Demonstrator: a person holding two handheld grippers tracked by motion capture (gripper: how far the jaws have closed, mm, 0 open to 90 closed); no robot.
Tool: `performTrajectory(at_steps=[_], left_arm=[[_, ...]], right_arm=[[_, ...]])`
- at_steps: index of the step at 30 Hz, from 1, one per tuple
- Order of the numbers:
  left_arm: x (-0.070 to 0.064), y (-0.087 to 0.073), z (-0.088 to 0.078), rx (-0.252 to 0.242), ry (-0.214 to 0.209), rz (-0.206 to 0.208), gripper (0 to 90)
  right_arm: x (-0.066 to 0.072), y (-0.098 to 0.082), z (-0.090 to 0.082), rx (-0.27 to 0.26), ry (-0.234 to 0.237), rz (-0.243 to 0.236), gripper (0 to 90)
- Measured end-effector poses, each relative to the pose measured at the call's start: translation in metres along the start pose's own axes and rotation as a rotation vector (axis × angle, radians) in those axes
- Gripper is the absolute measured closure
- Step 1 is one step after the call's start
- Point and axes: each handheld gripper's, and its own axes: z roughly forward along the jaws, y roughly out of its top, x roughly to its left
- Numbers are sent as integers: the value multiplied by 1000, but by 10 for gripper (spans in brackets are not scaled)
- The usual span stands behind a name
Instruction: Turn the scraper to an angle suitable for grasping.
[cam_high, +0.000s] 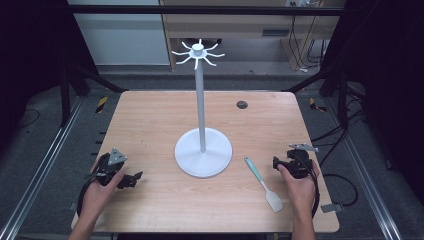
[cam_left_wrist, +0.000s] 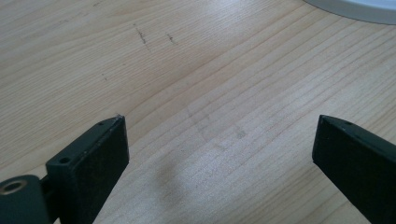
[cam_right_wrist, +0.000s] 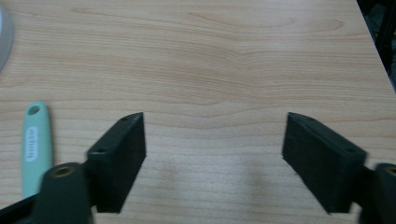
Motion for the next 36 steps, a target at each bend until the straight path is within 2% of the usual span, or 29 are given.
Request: performTrajectory(at_steps=[3,7,9,12,18,21,27,36], left_arm=[[0,0,0,-1,-1,0,35],[2,-1,-1,-6,4,-11,36],[2,-1,-2,-6,5,-11,37],[1,0,-1,-3,3,-3,37],[1,0,0,-3,3,-1,38],[1,0,0,-3,3,0,38],[0,0,0,1,2,6,39],[-1,1,0,5,1,12,39]], right_arm=[[7,1,-3,-2,13,-15,360],[20,3,-7,-19,36,-63,521],[27,3,-9,-4,41,-81,606],[39,2,-8,29,58,-135,709],[55,3,-6,72,113,-198,861],[61,2,-4,93,132,-224,900],[69,-1,2,136,158,-249,900],[74,-2,7,164,162,-264,900]])
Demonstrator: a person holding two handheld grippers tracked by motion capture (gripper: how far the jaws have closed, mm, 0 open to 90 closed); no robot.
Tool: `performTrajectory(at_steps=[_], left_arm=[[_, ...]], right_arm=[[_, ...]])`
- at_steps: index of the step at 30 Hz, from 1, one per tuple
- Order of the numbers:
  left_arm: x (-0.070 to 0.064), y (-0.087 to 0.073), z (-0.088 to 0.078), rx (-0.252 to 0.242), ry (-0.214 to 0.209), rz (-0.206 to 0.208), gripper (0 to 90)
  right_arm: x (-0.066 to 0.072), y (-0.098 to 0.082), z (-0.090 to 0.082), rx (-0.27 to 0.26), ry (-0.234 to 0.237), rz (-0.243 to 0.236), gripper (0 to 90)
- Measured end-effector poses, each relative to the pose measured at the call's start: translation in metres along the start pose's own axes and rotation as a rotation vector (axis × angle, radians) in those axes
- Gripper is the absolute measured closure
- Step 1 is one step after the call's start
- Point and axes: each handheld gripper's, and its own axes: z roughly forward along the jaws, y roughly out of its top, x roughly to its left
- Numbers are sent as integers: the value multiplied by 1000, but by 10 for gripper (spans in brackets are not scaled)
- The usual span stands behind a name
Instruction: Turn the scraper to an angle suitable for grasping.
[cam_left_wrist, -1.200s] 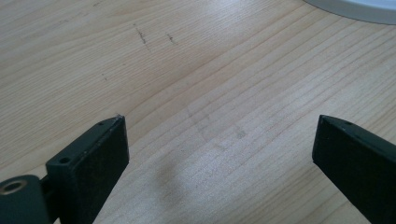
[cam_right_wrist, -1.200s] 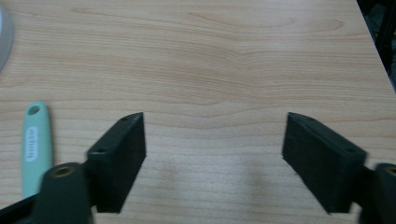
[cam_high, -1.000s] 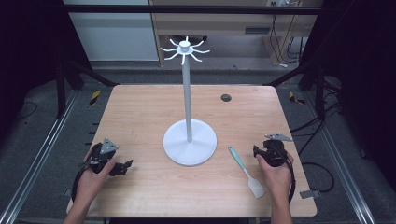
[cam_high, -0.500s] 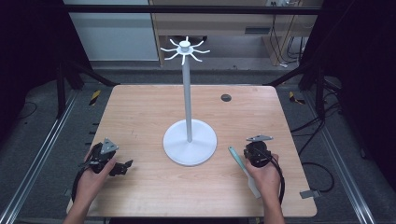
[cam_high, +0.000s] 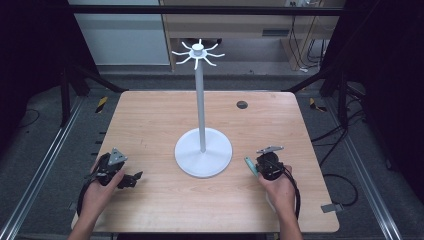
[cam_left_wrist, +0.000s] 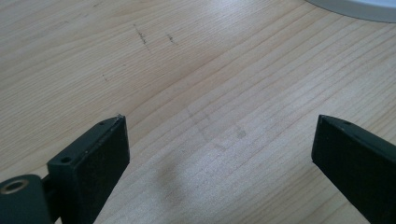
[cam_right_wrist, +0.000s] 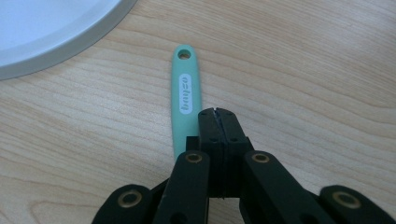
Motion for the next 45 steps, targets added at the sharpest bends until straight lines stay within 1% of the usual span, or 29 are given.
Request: performTrajectory(at_steps=[2,3,5,6,7,8,9,12,14,16,19,21,22,23,25,27,28,30,33,36,37,39,42,45], left_arm=[[-1,0,0,1,-2,2,39],[-1,0,0,3,-2,5,39],[-1,0,0,6,-3,6,39],[-1,0,0,6,-2,5,39],[-1,0,0,6,-2,5,39],[-1,0,0,3,-2,4,39],[-1,0,0,2,-1,3,39],[-1,0,1,5,-1,4,39],[-1,0,1,7,-1,5,39],[-2,0,0,6,0,8,39],[-2,0,0,8,2,9,39],[-2,0,0,8,4,9,39],[-2,0,0,8,4,9,39],[-2,-1,0,7,4,7,39],[-1,-1,-1,7,5,7,39],[-1,-1,-1,9,3,5,39],[-1,-1,-1,6,3,3,39],[0,-1,-2,1,4,-2,39],[1,-2,-2,1,4,-6,39],[1,-2,-2,0,3,-5,40],[1,-1,-2,0,3,-5,40],[0,-1,-2,2,0,-3,40],[0,-1,-1,0,0,-3,40],[0,-1,-1,-1,0,-3,40]], right_arm=[[0,0,1,-2,1,-7,900],[0,0,0,-3,12,-10,900],[1,-1,0,-8,47,-5,900],[1,-1,-1,-10,60,-12,900],[3,-1,-1,-11,70,-16,900],[3,-1,-1,-11,70,-16,900],[6,-2,-2,-14,105,-33,900],[8,-2,-4,-14,128,-50,900],[8,-3,-6,-15,131,-50,900],[9,-1,-9,-31,126,-51,900],[13,4,-15,-45,121,-76,900],[18,7,-17,-31,125,-96,894],[18,7,-17,-31,125,-96,894],[22,12,-18,-11,123,-119,878],[23,16,-17,5,118,-133,858],[25,21,-16,40,110,-145,825],[25,25,-16,59,101,-158,807],[26,30,-15,85,95,-174,781],[28,38,-14,126,92,-185,733],[28,43,-10,177,93,-202,689],[28,43,-9,186,93,-202,675],[28,45,-6,209,98,-198,675],[29,48,-2,225,98,-206,668],[29,50,2,244,105,-195,650]])
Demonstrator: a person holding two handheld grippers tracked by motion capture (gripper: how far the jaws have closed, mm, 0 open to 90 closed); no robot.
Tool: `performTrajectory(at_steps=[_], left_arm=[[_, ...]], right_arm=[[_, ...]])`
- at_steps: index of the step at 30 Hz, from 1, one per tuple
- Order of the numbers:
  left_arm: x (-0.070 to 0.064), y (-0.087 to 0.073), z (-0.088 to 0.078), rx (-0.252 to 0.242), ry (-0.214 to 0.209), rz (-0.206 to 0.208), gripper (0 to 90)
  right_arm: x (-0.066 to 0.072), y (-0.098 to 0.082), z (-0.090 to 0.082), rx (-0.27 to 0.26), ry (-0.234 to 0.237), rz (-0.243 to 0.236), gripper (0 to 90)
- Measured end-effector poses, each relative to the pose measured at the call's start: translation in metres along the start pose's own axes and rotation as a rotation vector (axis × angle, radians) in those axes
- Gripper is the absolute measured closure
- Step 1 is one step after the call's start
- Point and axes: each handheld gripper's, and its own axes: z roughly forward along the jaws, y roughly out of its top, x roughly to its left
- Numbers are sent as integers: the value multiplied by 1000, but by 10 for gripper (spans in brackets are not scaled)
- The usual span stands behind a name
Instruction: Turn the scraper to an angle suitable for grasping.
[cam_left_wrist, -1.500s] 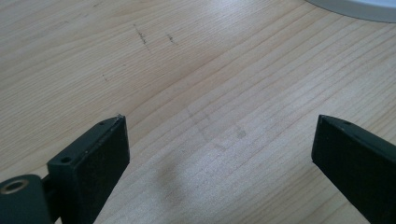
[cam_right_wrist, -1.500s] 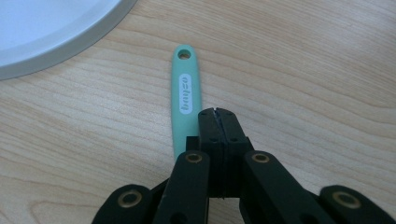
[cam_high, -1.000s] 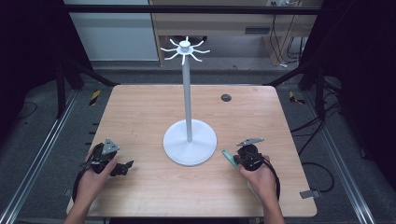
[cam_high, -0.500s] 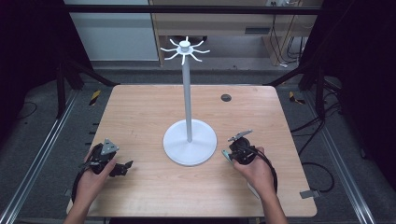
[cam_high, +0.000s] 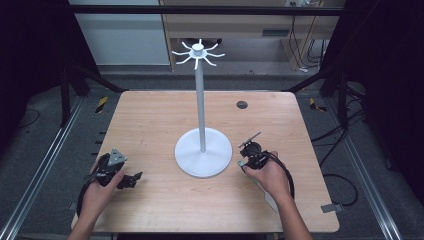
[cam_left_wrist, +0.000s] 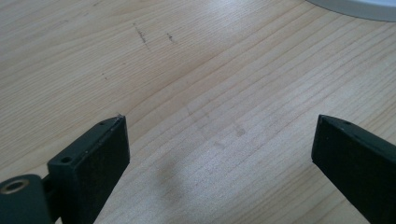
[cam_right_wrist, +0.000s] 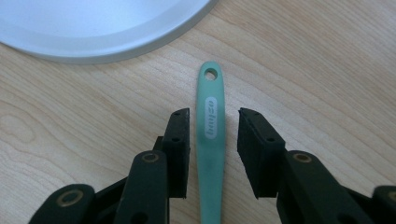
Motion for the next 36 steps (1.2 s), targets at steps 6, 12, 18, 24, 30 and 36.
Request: performTrajectory(at_steps=[6,12,18,24,30,36], left_arm=[[0,0,0,2,-1,1,40],[-1,0,0,5,-1,3,40],[0,0,0,2,0,3,40],[0,0,0,3,0,5,40],[0,0,0,2,1,4,40],[-1,0,0,0,1,4,40]], right_arm=[[-3,2,7,29,9,-6,646],[-6,4,11,53,27,6,674],[-7,4,14,66,37,2,697],[-7,5,15,74,56,1,735],[-7,6,15,82,53,7,737],[-3,8,16,96,30,5,741]])
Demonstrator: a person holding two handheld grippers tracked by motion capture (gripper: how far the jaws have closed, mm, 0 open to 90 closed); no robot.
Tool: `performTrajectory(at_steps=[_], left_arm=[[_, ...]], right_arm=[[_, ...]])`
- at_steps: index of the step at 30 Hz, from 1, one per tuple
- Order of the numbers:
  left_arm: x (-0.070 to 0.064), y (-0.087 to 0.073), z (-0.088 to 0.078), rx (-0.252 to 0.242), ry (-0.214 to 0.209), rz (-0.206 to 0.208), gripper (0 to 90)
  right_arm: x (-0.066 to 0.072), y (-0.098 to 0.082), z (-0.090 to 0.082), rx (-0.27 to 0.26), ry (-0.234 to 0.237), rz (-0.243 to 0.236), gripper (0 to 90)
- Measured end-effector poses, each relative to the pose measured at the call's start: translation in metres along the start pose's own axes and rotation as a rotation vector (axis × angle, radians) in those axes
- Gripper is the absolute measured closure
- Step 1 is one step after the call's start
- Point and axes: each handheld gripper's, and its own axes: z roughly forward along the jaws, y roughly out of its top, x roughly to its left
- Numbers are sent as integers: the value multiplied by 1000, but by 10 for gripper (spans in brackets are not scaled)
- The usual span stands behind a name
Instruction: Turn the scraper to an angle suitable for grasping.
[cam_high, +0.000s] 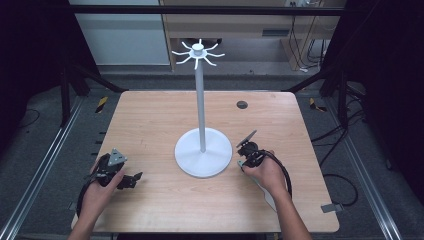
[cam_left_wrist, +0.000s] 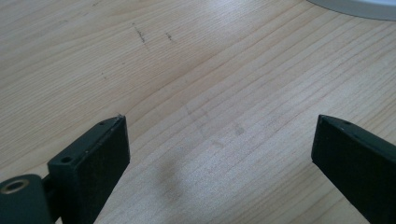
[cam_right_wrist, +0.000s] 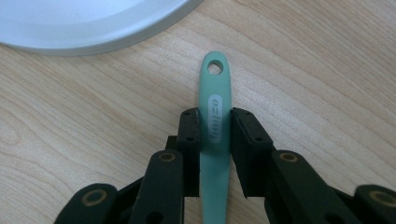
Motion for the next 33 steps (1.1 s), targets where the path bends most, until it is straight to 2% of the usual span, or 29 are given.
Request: performTrajectory(at_steps=[3,4,7,16,23,30,33], left_arm=[[0,0,0,1,1,-3,40],[1,0,0,3,-1,-3,40],[1,0,0,4,0,-4,40],[1,-1,0,6,2,-5,40],[1,-1,0,5,3,-3,40],[1,-1,-1,-1,2,-9,41],[1,-1,-1,-5,-1,-8,41]], right_arm=[[1,0,-1,-4,-13,-12,743],[1,-1,-2,-12,-12,1,744],[-3,-5,-10,-62,-10,5,744],[-18,-22,-61,-258,23,76,744],[-25,-31,-93,-360,14,87,745],[-31,-39,-116,-434,10,102,745],[-32,-40,-126,-467,6,94,745]])
